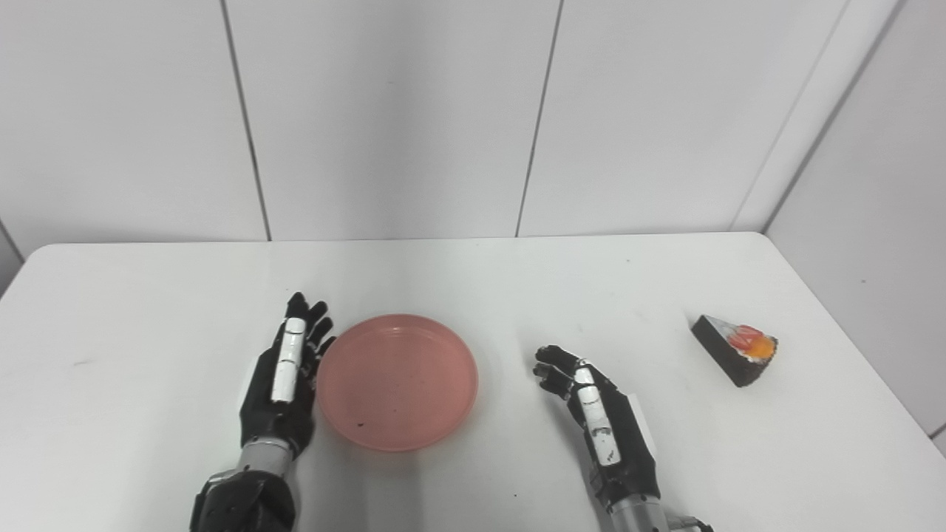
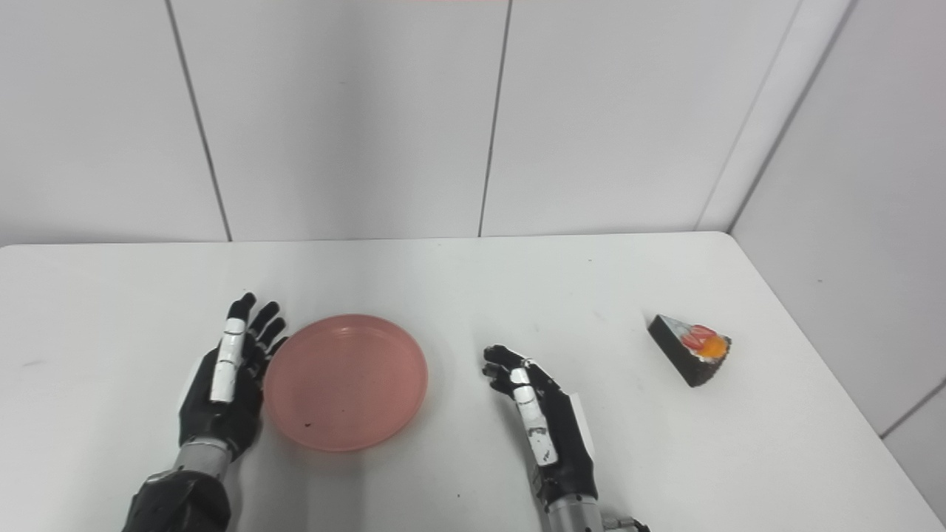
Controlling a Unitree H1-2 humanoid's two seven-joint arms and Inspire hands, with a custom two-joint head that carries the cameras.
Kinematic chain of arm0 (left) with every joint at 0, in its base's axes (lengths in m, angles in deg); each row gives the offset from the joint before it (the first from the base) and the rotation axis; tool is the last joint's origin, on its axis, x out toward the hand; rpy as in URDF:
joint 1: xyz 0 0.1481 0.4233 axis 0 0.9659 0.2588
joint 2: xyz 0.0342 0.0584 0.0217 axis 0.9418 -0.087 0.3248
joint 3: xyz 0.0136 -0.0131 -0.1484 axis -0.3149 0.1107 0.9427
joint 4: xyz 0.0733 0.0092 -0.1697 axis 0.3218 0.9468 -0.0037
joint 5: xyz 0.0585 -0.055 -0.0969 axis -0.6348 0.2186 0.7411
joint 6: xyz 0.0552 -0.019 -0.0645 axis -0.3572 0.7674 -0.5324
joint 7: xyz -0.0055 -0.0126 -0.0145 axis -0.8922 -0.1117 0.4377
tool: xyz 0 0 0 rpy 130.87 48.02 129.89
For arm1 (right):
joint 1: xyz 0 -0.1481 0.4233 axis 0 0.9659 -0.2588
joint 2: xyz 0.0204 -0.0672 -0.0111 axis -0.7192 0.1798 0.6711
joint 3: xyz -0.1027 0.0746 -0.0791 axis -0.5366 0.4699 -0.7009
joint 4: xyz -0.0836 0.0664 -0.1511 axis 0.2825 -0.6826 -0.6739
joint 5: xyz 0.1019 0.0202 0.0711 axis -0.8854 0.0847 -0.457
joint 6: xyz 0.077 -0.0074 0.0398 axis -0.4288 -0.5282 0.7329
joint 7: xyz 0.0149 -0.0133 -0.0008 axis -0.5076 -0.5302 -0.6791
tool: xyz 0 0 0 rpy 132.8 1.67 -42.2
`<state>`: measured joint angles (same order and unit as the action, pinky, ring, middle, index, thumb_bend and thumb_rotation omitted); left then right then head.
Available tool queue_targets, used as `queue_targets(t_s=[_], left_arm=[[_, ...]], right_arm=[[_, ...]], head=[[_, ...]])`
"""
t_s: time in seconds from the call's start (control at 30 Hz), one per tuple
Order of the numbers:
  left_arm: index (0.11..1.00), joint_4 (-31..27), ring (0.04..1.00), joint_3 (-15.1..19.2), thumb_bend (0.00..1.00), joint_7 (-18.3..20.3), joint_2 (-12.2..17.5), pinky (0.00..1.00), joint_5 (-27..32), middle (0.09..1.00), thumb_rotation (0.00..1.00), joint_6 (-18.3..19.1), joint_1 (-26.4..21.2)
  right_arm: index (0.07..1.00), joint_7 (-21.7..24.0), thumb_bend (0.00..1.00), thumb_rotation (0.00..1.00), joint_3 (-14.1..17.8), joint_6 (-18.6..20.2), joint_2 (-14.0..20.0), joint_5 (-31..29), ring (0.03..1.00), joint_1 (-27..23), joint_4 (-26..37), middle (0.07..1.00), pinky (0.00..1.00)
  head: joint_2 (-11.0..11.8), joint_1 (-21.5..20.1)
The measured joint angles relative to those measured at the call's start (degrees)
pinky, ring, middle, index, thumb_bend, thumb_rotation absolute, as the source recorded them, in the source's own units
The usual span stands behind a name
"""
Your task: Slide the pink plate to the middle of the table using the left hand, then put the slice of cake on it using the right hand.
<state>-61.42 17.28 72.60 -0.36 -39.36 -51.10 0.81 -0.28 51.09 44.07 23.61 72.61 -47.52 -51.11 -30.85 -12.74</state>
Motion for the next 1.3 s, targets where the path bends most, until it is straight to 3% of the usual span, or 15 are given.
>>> queue_targets(t_s=[0.3,0.5,0.63,0.9,0.97,1.07,1.17,1.3], left_arm=[[0.997,2.04,0.924,-0.16,0.77,2.25,1.05,0.9,1.29,0.925,0.72,-2.71,-0.25],[0.998,3.48,0.924,-0.08,0.76,2.73,1.04,0.91,1.31,0.925,0.74,-4.76,-0.49],[1.0,3.9,0.93,-0.2,0.73,2.76,1.08,0.91,1.19,0.937,0.76,-5.74,-0.49],[1.0,3.89,0.932,-0.6,0.72,2.76,1.28,0.92,0.88,0.944,0.77,-5.78,-0.42],[1.0,4.03,0.928,-0.68,0.74,2.76,1.27,0.91,0.76,0.936,0.76,-5.96,-0.42],[1.0,4.21,0.93,-0.88,0.75,2.76,1.27,0.91,-0.05,0.936,0.76,-6.2,-0.42],[1.0,4.2,0.933,-0.86,0.75,2.75,1.27,0.92,-0.06,0.937,0.77,-6.2,-0.37],[1.0,4.21,0.931,-0.86,0.75,2.72,1.23,0.91,-0.1,0.933,0.77,-6.2,-0.35]], right_arm=[[0.704,-0.96,0.76,0.92,-0.55,0.0,-0.9,1.67,0.77,-0.02,-0.66,0.779,0.8],[0.759,-1.14,0.67,0.92,-0.93,-0.61,-0.65,3.34,0.784,-0.05,-1.47,0.801,0.81],[0.775,-2.57,0.67,0.94,-1.45,-5.44,0.25,8.83,0.782,-0.07,-3.23,0.803,0.78],[0.788,-8.97,0.71,0.85,-1.35,-15.84,2.62,23.41,0.792,-2.37,-2.03,0.827,0.72],[0.786,-10.93,0.74,0.94,-0.67,-17.7,3.86,27.6,0.826,-3.89,-1.88,0.85,0.74],[0.79,-14.47,0.75,0.97,1.29,-19.67,7.23,33.3,0.842,-6.84,-2.96,0.879,0.72],[0.816,-15.08,0.71,0.94,3.12,-18.6,9.83,36.4,0.856,-8.33,-2.02,0.895,0.71],[0.824,-13.16,0.72,0.95,3.46,-11.97,10.48,42.08,0.832,-8.77,4.52,0.886,0.68]], head=[[1.05,-2.55],[1.49,-2.37],[2.02,-2.37],[3.16,-2.29],[3.34,-2.02],[3.43,-1.85],[3.52,-1.76],[3.52,-1.85]])
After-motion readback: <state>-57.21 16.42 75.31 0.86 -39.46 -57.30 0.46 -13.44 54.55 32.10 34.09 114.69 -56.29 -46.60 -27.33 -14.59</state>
